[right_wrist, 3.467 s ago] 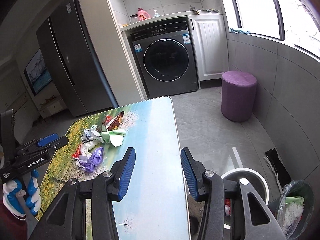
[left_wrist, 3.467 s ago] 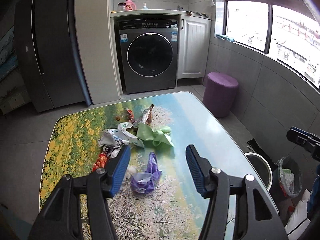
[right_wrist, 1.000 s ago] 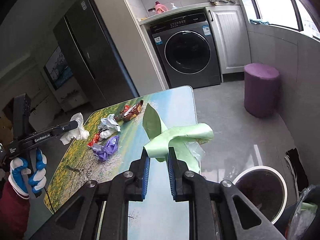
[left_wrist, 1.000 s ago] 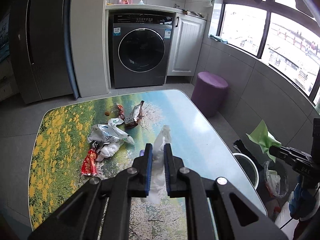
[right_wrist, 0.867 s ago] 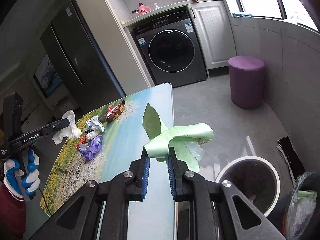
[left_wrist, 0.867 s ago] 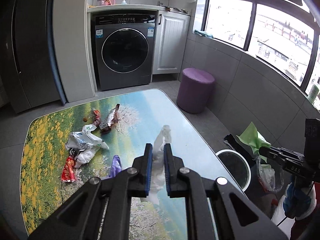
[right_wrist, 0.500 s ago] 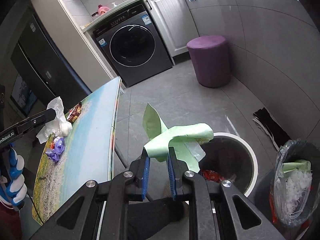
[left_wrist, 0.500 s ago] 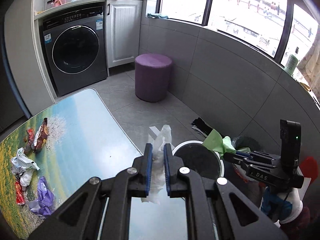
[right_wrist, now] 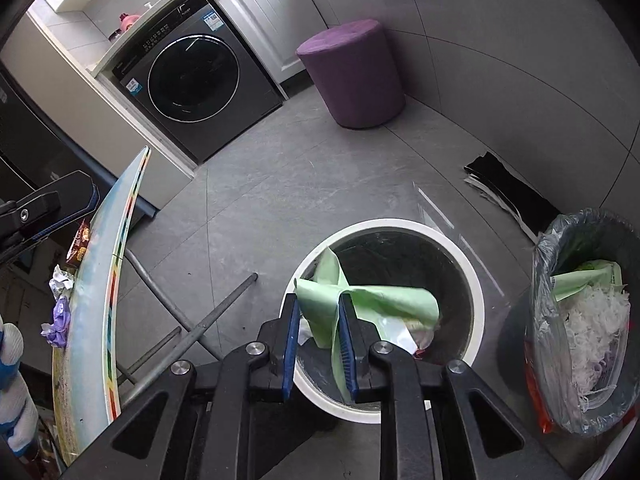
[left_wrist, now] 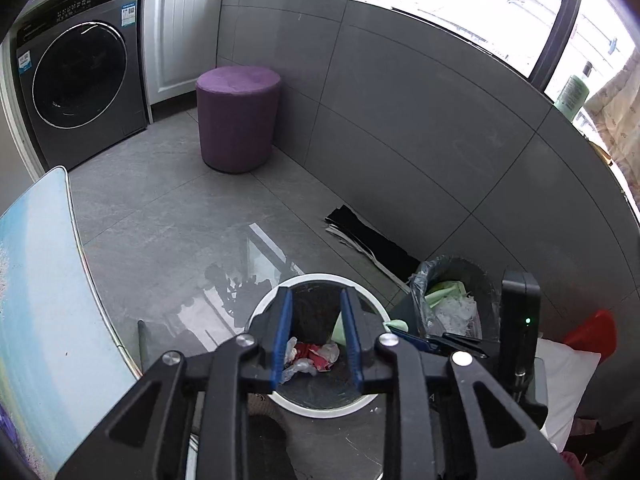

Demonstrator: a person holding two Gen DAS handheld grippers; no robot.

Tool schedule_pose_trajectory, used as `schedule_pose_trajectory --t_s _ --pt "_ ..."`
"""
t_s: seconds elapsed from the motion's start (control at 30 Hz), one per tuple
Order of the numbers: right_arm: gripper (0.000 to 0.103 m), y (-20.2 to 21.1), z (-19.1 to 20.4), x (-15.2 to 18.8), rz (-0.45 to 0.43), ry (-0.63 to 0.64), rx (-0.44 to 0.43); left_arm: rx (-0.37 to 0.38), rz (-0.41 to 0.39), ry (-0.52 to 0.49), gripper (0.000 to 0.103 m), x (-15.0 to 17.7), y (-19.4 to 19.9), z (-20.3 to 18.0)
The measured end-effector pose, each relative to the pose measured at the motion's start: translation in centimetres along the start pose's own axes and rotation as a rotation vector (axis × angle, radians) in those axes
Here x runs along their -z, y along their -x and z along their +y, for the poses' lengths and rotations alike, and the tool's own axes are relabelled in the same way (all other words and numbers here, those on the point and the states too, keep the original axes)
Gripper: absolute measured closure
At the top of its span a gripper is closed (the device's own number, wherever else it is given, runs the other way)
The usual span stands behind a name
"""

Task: Collect trash
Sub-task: 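Carry both items over the trash bin and open both grippers, then return both grippers to the table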

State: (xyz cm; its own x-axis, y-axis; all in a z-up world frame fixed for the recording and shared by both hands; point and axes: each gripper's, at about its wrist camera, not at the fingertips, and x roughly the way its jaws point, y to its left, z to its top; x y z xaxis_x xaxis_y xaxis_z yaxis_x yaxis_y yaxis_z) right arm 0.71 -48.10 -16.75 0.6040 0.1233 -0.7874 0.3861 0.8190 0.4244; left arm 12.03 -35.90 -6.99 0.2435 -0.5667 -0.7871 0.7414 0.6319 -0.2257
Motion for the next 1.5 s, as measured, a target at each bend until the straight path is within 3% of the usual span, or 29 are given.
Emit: schedule_pose_trajectory --t_s 0.07,0.33,0.5,0.63,1.07,1.5 --pt "0.080 -0.3 -0.5 0.2 0.005 -0.010 0.012 0.022 -0.002 0.006 0.061 0.0 -0.2 -0.1" --pt "0.064 0.3 -1.0 0.5 -0.006 -0.028 0.026 -0.018 -0.025 -0.009 0.060 0.6 1.5 0.2" --pt "0.063 2.3 0.3 0.3 -0.045 -0.004 0.022 -0.063 -0.062 -0.009 0.058 1.4 3.6 0.8" --pt "0.061 4.4 2.0 0.1 -0.088 0.027 0.019 -0.116 -0.102 -0.007 0.048 2.1 5.9 1.3" --pt "0.061 10.4 12.6 -0.2 -0.204 0.217 -0.072 -0.241 -0.260 0.075 0.047 5.5 16.7 6.2" --pt "0.061 12.1 24.7 0.9 -0.229 0.429 -0.205 -0.443 -0.383 0.235 0.047 12.5 28.6 16.9"
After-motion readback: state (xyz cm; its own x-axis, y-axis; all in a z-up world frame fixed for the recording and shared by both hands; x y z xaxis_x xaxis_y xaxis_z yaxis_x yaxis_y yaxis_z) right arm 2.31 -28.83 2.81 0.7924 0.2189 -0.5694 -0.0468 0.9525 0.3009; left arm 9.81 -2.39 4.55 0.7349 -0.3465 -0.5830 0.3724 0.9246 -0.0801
